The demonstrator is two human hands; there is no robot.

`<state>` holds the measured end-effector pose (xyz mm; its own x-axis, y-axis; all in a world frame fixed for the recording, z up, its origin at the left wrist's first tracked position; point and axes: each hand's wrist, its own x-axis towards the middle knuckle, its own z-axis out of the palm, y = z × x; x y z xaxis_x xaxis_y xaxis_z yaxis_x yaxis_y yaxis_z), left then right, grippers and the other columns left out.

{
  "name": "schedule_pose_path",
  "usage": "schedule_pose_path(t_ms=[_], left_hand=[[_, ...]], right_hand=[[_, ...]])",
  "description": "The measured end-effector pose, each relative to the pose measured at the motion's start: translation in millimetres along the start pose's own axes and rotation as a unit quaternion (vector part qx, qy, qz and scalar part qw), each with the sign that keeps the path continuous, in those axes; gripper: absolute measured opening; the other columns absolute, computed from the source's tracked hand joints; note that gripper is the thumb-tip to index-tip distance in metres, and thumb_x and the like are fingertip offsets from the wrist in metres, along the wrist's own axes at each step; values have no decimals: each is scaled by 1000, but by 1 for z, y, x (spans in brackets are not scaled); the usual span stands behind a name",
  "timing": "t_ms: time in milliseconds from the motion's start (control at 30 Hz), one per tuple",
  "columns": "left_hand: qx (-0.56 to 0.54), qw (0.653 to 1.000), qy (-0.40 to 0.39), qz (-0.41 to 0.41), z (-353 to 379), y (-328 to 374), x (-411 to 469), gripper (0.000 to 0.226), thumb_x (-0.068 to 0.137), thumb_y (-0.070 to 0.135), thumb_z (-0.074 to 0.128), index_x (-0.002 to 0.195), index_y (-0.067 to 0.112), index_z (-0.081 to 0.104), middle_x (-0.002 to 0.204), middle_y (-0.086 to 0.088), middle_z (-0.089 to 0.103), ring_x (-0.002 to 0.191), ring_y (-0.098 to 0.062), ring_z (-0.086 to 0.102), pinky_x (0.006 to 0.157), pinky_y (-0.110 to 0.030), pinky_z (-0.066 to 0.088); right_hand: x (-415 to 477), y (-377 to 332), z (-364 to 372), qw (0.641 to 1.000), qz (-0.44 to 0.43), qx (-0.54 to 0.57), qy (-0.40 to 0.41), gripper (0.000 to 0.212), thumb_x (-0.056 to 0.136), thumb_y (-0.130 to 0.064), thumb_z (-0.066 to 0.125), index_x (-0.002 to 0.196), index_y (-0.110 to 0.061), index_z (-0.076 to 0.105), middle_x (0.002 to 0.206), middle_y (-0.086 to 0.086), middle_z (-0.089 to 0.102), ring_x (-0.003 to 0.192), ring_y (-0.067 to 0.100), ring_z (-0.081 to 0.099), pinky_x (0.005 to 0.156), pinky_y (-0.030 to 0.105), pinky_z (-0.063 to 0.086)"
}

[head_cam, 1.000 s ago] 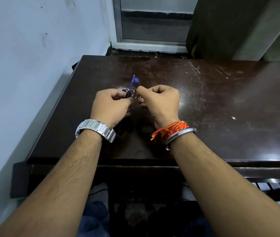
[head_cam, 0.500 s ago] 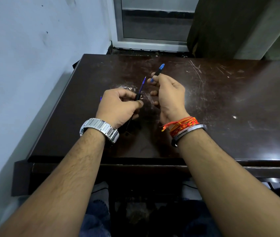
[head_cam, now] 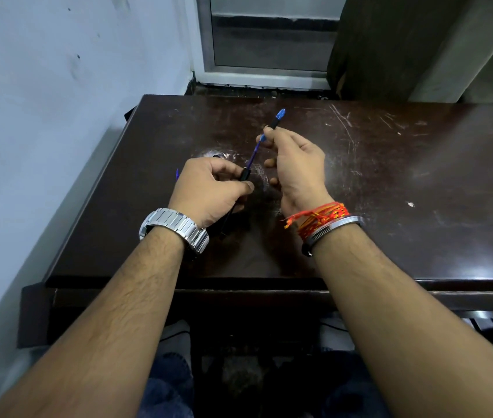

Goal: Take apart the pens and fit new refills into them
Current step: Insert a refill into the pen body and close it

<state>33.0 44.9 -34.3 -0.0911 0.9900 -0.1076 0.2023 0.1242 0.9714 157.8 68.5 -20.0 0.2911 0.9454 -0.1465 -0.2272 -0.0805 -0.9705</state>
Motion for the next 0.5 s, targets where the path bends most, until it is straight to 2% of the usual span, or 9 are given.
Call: schedule_pose_path(t_ms=[233,333,500], left_hand=[[5,1000,16,0,0,2,-2,26,77,1,82,65,22,73,69,-8,69,65,-26,71,70,-47,65],[5,1000,17,-2,0,1,0,25,76,1,83,65,21,73,66,-5,69,64,-25,71,70,-47,65],[7,1000,16,-10,-1,-3,3,29,74,1,84,59,23,73,55,4,68,59,-23,70,70,-49,64]], right_hand=[[-3,-2,-1,1000,4,-1,-18,16,89,-18,70,73,-19,72,73,-5,73,54,9,47,40,15,36],[-3,-2,-1,1000,6,2,-10,15,89,-18,70,75,-18,72,78,2,70,55,10,46,40,15,35],[-1,-4,-1,1000,-6,16,1,15,91,-20,68,77,-18,73,84,-2,73,60,9,48,45,17,37]])
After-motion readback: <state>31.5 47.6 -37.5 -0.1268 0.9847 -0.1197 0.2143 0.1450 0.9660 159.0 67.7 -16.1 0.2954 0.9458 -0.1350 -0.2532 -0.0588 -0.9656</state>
